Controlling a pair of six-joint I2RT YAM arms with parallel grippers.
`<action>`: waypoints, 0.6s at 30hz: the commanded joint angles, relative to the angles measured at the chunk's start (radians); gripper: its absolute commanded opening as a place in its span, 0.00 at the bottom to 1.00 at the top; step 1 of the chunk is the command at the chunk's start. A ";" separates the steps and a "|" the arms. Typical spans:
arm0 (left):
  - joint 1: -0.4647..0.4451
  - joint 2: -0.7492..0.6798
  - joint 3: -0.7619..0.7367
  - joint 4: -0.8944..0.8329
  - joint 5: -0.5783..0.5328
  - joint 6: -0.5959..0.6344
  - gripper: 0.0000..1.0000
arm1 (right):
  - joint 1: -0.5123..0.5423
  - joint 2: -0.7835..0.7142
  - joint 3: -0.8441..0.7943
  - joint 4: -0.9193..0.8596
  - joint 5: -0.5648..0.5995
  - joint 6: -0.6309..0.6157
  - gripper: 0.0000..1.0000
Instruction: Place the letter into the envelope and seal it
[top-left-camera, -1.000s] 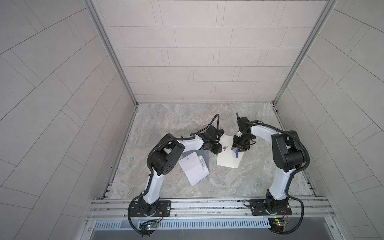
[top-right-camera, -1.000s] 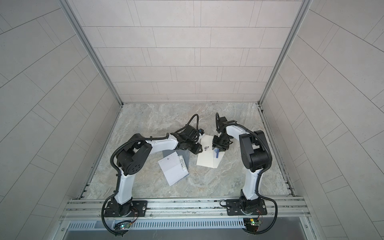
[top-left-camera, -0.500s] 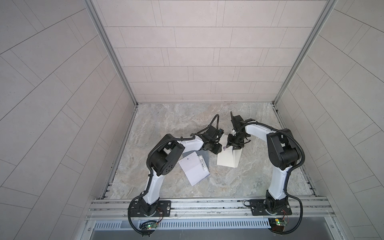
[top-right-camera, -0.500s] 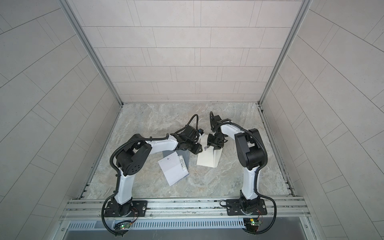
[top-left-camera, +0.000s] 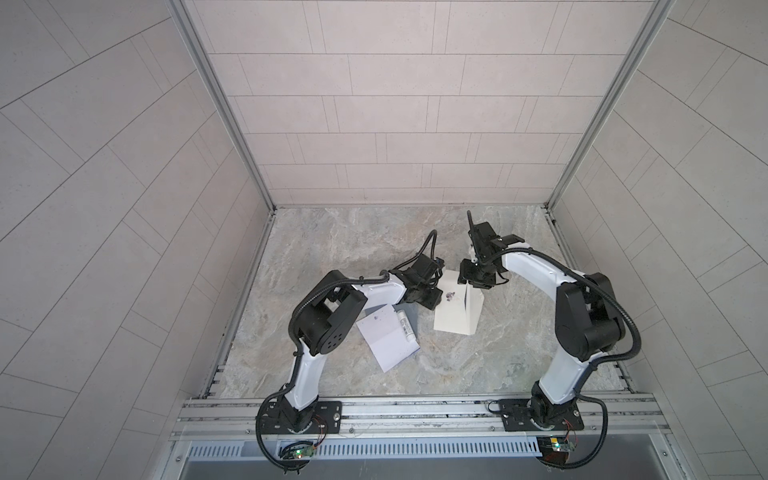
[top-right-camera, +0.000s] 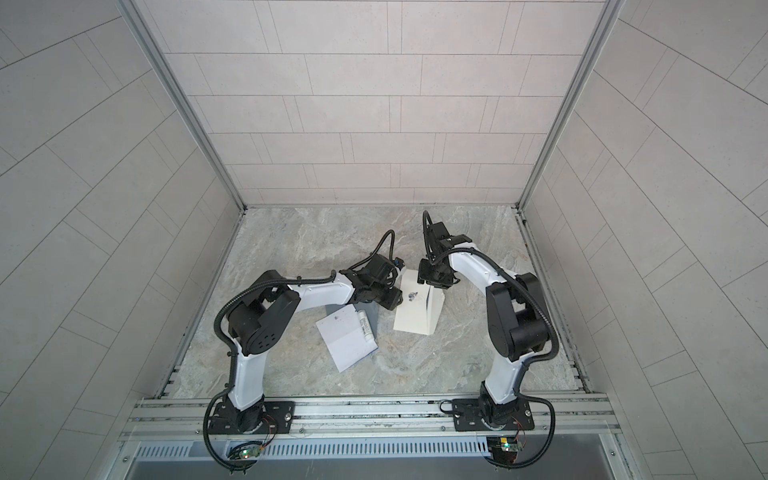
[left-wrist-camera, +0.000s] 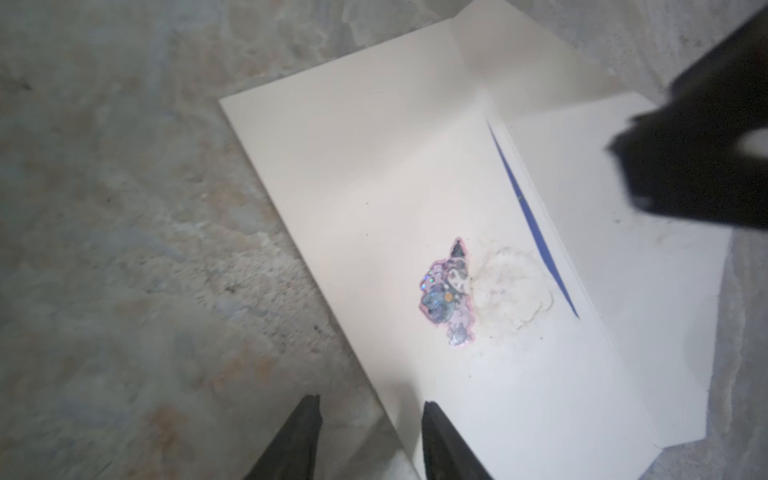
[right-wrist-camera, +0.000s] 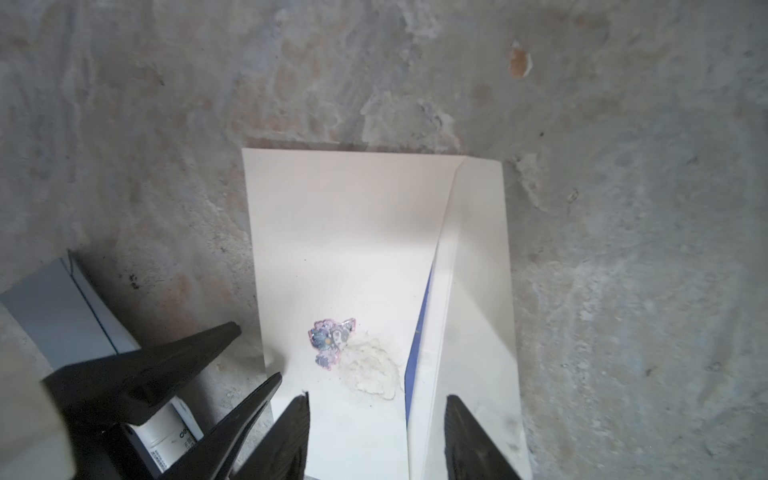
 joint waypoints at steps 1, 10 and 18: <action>0.010 -0.058 -0.041 -0.125 -0.085 -0.023 0.53 | 0.024 -0.138 -0.068 0.026 0.031 -0.048 0.54; 0.122 -0.438 -0.227 -0.039 -0.315 -0.373 0.74 | 0.349 -0.189 -0.108 0.082 0.005 -0.127 0.56; 0.329 -0.705 -0.460 -0.174 -0.526 -0.650 0.87 | 0.553 0.124 0.155 -0.084 0.019 -0.279 0.56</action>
